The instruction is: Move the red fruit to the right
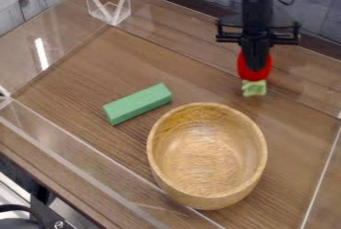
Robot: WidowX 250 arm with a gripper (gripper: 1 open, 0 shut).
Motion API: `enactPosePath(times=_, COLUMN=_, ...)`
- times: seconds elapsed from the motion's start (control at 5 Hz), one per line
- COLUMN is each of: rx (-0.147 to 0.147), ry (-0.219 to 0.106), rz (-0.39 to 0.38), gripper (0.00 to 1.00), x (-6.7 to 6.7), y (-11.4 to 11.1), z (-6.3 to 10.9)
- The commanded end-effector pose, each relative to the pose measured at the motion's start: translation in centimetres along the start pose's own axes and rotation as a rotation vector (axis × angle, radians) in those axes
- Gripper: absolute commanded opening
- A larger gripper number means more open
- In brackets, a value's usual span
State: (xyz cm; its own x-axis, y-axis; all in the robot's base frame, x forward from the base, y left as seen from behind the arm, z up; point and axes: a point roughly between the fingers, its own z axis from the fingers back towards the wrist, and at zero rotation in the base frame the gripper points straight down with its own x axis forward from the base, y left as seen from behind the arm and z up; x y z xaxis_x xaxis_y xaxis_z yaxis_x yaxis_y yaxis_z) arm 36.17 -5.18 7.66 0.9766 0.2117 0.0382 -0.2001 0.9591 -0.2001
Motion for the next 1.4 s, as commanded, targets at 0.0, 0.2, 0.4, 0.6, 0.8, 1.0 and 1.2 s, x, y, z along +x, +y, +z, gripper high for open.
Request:
enactPosePath(times=0.0, rx=-0.046, ry=-0.067, rz=-0.072, gripper=0.00, x=-0.5, y=-2.4, z=2.9)
enactPosePath(times=0.2, rx=-0.054, ry=-0.043, rz=-0.125, gripper=0.00, x=-2.2, y=-4.4, z=1.8)
enactPosePath(times=0.4, rx=-0.057, ry=-0.032, rz=-0.140, gripper=0.00, x=-3.1, y=-5.4, z=0.3)
enactPosePath(times=0.6, rx=-0.071, ry=-0.030, rz=-0.139, gripper=0.00, x=-3.7, y=-5.5, z=-0.4)
enactPosePath(times=0.8, rx=-0.083, ry=-0.031, rz=-0.139, gripper=0.00, x=-4.0, y=-5.5, z=-0.9)
enactPosePath(times=1.0, rx=-0.092, ry=-0.034, rz=-0.138, gripper=1.00, x=-4.2, y=-5.3, z=-1.2)
enactPosePath(times=1.2, rx=-0.095, ry=-0.038, rz=-0.134, gripper=1.00, x=-4.2, y=-5.0, z=-1.4)
